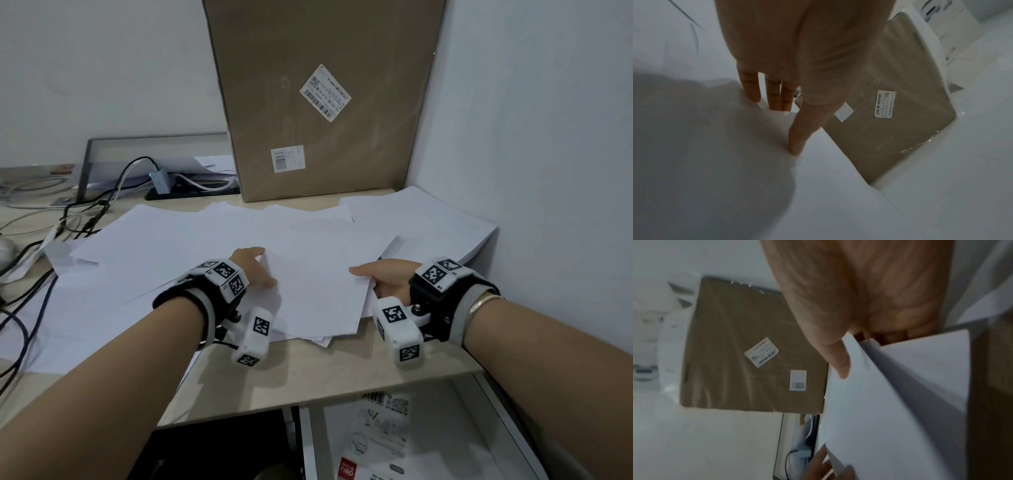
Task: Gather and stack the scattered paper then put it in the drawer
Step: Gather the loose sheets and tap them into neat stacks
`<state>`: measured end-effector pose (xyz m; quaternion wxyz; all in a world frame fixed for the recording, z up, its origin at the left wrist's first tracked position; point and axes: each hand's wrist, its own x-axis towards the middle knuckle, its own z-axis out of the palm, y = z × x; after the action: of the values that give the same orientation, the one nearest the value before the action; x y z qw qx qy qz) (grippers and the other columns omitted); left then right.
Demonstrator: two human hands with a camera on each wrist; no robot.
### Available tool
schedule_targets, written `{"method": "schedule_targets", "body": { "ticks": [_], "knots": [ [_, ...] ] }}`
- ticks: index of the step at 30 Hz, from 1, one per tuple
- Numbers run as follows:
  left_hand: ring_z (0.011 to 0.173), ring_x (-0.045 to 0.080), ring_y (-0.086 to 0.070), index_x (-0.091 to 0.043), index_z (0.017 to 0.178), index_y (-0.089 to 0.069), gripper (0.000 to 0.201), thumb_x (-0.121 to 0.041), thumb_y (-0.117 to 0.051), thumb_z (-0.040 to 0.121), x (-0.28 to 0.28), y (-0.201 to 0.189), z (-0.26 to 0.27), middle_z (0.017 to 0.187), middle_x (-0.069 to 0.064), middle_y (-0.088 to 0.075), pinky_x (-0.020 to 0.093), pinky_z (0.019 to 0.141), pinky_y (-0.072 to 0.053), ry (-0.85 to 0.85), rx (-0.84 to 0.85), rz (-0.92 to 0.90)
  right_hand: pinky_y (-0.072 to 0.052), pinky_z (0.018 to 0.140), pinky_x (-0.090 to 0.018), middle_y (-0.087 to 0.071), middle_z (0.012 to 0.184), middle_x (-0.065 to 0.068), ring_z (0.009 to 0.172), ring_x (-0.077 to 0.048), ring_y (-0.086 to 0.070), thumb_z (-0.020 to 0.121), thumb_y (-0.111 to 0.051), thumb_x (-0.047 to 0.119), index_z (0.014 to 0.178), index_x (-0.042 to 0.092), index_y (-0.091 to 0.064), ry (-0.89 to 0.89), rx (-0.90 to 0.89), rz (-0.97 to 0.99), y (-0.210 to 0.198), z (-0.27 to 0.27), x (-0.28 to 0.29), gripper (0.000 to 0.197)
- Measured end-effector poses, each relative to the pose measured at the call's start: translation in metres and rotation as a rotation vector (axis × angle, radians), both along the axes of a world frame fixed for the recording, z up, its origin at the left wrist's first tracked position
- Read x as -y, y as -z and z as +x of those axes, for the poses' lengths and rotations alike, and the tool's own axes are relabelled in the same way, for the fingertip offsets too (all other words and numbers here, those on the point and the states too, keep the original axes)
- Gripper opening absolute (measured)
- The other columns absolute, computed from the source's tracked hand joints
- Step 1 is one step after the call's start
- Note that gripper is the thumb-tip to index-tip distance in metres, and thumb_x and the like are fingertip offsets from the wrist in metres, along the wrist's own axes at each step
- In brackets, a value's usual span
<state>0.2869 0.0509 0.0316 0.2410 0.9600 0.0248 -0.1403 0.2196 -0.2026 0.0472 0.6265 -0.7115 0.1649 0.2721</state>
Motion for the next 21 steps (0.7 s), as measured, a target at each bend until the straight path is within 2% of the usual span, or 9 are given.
{"method": "schedule_targets", "body": {
  "ticks": [1, 2, 3, 5, 8, 12, 17, 21],
  "knots": [
    [0.132, 0.028, -0.043, -0.018, 0.145, -0.039, 0.076, -0.029, -0.076, 0.079, 0.002, 0.001, -0.001, 0.145, 0.01, -0.041, 0.037, 0.109, -0.036, 0.018, -0.017, -0.014, -0.057, 0.083, -0.039, -0.069, 0.11, -0.017, 0.095, -0.029, -0.067, 0.095, -0.057, 0.017, 0.121, 0.001, -0.056, 0.005, 0.0, -0.1, 0.001, 0.005, -0.003, 0.03],
    [0.132, 0.029, -0.042, -0.02, 0.144, -0.04, 0.078, -0.033, -0.077, 0.077, 0.003, 0.002, -0.002, 0.146, 0.01, -0.041, 0.039, 0.109, -0.036, 0.036, -0.032, -0.015, -0.052, 0.094, -0.046, -0.064, 0.12, -0.02, 0.106, -0.033, -0.064, 0.091, -0.061, 0.016, 0.127, -0.001, -0.053, -0.017, 0.008, -0.208, 0.002, 0.01, -0.004, 0.04],
    [0.134, 0.03, -0.04, -0.02, 0.146, -0.037, 0.082, -0.039, -0.076, 0.076, 0.002, 0.004, -0.002, 0.147, 0.011, -0.039, 0.04, 0.111, -0.034, 0.048, -0.03, -0.01, -0.048, 0.098, -0.048, -0.061, 0.125, -0.022, 0.113, -0.035, -0.061, 0.09, -0.062, 0.014, 0.13, -0.001, -0.05, -0.05, 0.038, -0.324, 0.002, 0.012, -0.006, 0.045],
    [0.139, 0.03, -0.035, -0.02, 0.15, -0.028, 0.087, -0.044, -0.072, 0.079, -0.001, 0.007, -0.005, 0.152, 0.012, -0.033, 0.041, 0.114, -0.029, 0.026, -0.002, -0.018, -0.048, 0.099, -0.042, -0.055, 0.132, -0.02, 0.12, -0.035, -0.056, 0.089, -0.061, 0.011, 0.135, 0.002, -0.045, -0.057, 0.146, -0.454, 0.005, 0.015, -0.006, 0.049],
    [0.14, 0.03, -0.031, -0.017, 0.151, -0.024, 0.081, -0.041, -0.066, 0.086, -0.01, 0.008, -0.007, 0.154, 0.013, -0.029, 0.039, 0.115, -0.027, -0.093, 0.053, -0.102, -0.047, 0.097, -0.038, -0.053, 0.134, -0.019, 0.122, -0.034, -0.053, 0.089, -0.057, 0.005, 0.135, 0.002, -0.046, 0.042, 0.269, -0.446, 0.002, 0.006, -0.004, 0.047],
    [0.14, 0.03, -0.031, -0.012, 0.153, -0.016, 0.084, -0.041, -0.062, 0.089, -0.018, -0.001, -0.016, 0.156, 0.015, -0.024, 0.039, 0.113, -0.026, -0.241, 0.083, -0.192, -0.046, 0.1, -0.045, -0.061, 0.121, -0.024, 0.113, -0.039, -0.057, 0.091, -0.051, -0.003, 0.12, -0.011, -0.056, 0.227, 0.421, -0.357, -0.004, -0.012, 0.011, 0.03],
    [0.14, 0.035, -0.028, -0.009, 0.153, -0.01, 0.093, -0.051, -0.06, 0.086, -0.019, -0.007, -0.029, 0.155, 0.019, -0.022, 0.042, 0.111, -0.027, -0.373, 0.088, -0.184, -0.049, 0.096, -0.048, -0.066, 0.107, -0.015, 0.103, -0.036, -0.062, 0.09, -0.052, -0.001, 0.106, 0.004, -0.064, 0.355, 0.47, -0.282, -0.008, -0.035, 0.039, 0.021],
    [0.133, 0.039, -0.038, 0.0, 0.15, -0.011, 0.098, -0.049, -0.064, 0.084, -0.016, -0.006, -0.036, 0.149, 0.023, -0.031, 0.046, 0.109, -0.035, -0.456, 0.057, -0.304, -0.047, 0.099, -0.052, -0.067, 0.113, -0.016, 0.106, -0.036, -0.062, 0.087, -0.056, 0.001, 0.108, 0.005, -0.063, 0.416, 0.449, -0.252, 0.001, -0.045, 0.064, 0.023]
  ]
}}
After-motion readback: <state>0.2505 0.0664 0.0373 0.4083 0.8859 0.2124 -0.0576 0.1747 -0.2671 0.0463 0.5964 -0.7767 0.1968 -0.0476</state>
